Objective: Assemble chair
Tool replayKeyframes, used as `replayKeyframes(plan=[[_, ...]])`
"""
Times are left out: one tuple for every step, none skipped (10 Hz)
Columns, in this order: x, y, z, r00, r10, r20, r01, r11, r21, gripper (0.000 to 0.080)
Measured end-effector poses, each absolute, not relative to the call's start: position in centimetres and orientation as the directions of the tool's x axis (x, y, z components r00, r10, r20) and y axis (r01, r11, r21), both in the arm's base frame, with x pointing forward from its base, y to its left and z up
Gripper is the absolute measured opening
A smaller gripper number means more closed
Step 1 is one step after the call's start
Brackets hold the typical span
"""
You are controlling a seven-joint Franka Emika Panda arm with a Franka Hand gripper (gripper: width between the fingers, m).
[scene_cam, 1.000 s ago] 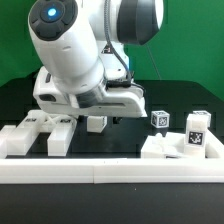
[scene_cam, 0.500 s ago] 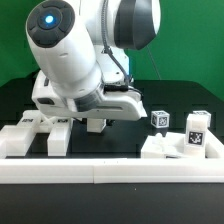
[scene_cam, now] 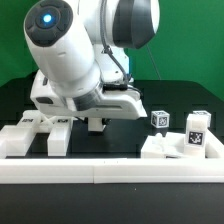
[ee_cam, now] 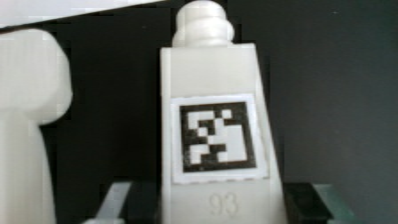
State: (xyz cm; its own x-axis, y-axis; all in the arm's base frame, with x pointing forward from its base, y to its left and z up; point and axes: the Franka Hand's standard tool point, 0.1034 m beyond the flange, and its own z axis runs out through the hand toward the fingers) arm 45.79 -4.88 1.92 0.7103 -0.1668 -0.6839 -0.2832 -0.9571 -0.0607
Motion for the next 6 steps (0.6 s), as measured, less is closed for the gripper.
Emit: replayKeyframes(plan=[[46.7,-4.7,3.0,0.715,-0.160,-0.680,-0.280,-0.958,-0.069,0.0291],[47.5,-4.4,4.0,0.724,-0.159,-0.671,-0.279,-0.957,-0.075,0.0291],[48.3,-3.9,5.6,0.724,-0.159,-0.671,-0.281,-0.957,-0.077,0.0291],[49.6,-3.1,7.5,0.732,-0.149,-0.665,-0.274,-0.958,-0.086,0.0291],[50.7,-2.9,8.9,0.739,-0.148,-0.657,-0.270,-0.959,-0.088,0.0291],[51.7,-2.9,9.4,0.759,-0.146,-0.634,-0.261,-0.961,-0.091,0.0291]])
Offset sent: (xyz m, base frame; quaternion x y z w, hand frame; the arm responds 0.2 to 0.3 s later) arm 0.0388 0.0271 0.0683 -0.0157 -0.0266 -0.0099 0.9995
